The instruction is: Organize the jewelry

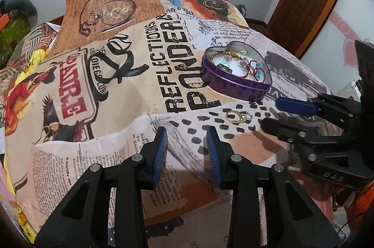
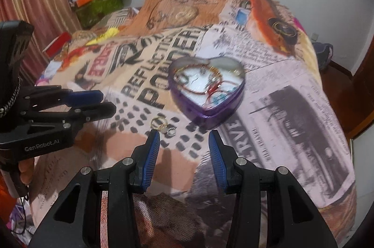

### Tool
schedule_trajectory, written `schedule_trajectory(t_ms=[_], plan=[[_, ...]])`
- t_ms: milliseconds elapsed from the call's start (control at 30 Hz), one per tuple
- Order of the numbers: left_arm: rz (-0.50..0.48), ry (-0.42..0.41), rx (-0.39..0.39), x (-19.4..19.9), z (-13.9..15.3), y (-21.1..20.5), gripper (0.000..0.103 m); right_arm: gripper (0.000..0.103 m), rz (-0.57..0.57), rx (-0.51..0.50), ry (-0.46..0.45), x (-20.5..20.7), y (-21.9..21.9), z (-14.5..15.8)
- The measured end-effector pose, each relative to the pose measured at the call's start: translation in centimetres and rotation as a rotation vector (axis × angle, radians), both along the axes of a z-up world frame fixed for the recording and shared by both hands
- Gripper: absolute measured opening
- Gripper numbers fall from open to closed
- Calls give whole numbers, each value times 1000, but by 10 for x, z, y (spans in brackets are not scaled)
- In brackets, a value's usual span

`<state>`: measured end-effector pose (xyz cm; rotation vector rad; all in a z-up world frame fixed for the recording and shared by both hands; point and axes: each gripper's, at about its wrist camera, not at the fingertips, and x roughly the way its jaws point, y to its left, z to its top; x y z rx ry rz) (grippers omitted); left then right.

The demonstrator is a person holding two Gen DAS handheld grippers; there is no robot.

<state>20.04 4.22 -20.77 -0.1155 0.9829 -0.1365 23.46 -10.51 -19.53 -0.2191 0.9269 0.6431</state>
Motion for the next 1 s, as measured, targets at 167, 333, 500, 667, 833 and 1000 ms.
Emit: schedule_trajectory(t_ms=[167,333,500,667,833,1000], plan=[[-2,2,-27,-2,-3,1,34,40,53,-62,5,1,13,-11],[-5,3,-27,-2,-5,0,34,31,107,-86,-11,0,18,-15],[-4,5,-28,-2,-5,0,34,23,143,-98,-38,1,23,-18],[-15,10,-16,-1,-4,-5,34,10,161,-85,-39,1,26,-20],[-35,16,-25,2,-3,-14,34,8,142,-57,-28,1,21,-17],[-69,21,-21,9,-2,-29,34,8,94,-2,-17,0,4,-11]])
